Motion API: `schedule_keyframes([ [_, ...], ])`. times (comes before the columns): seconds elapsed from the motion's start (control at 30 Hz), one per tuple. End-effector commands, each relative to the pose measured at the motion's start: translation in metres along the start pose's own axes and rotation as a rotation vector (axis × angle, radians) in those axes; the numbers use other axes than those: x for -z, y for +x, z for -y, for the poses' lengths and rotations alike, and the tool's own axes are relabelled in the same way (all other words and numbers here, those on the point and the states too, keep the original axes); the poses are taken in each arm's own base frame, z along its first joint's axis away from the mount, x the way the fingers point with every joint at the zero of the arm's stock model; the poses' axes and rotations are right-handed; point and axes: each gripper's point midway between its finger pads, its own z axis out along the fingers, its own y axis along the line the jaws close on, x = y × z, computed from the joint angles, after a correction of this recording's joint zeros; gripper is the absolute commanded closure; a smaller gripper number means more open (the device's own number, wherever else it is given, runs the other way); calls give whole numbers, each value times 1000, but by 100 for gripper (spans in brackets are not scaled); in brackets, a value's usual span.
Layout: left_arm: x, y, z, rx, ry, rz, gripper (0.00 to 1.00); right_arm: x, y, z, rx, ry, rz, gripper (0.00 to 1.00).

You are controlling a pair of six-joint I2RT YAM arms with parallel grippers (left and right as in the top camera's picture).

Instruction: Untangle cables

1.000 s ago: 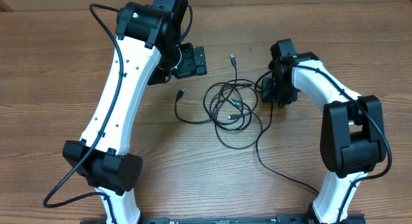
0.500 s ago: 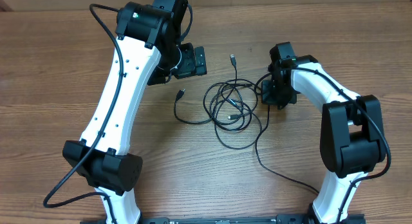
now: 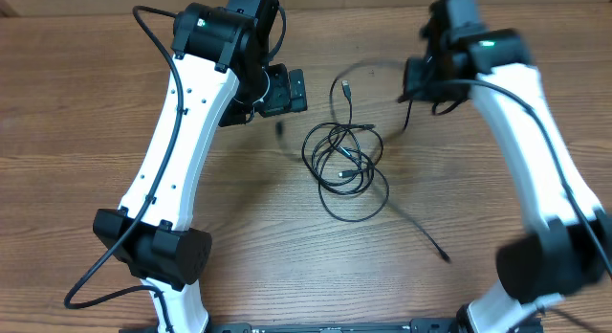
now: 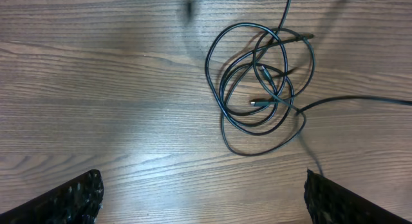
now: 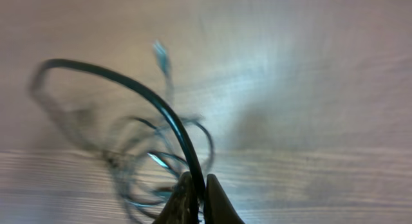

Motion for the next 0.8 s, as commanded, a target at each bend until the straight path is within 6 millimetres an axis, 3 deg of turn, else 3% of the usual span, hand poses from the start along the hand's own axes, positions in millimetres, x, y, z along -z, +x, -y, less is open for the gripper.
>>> schedule_keyframes([
  [0.0,2,1,6,4,6,6,0,62,-13,-19,17,-97,138,96],
  [0.17,2,4,12,3,41,-13,0,102,-8,-41,40,-231,195,96],
  [0.43,5,14,36,-48,183,-72,0,120,-1,-76,79,-446,173,96],
  [0.57,5,14,36,-72,184,-71,0,117,-7,-67,66,-391,197,96],
  [0.63,5,16,35,-71,180,-76,0,111,-14,-44,16,-265,229,84],
  [0.73,5,15,35,-71,177,-75,0,102,-23,1,-89,-30,271,48],
  [0.77,5,15,35,-71,176,-74,0,100,-25,16,-113,46,279,41],
])
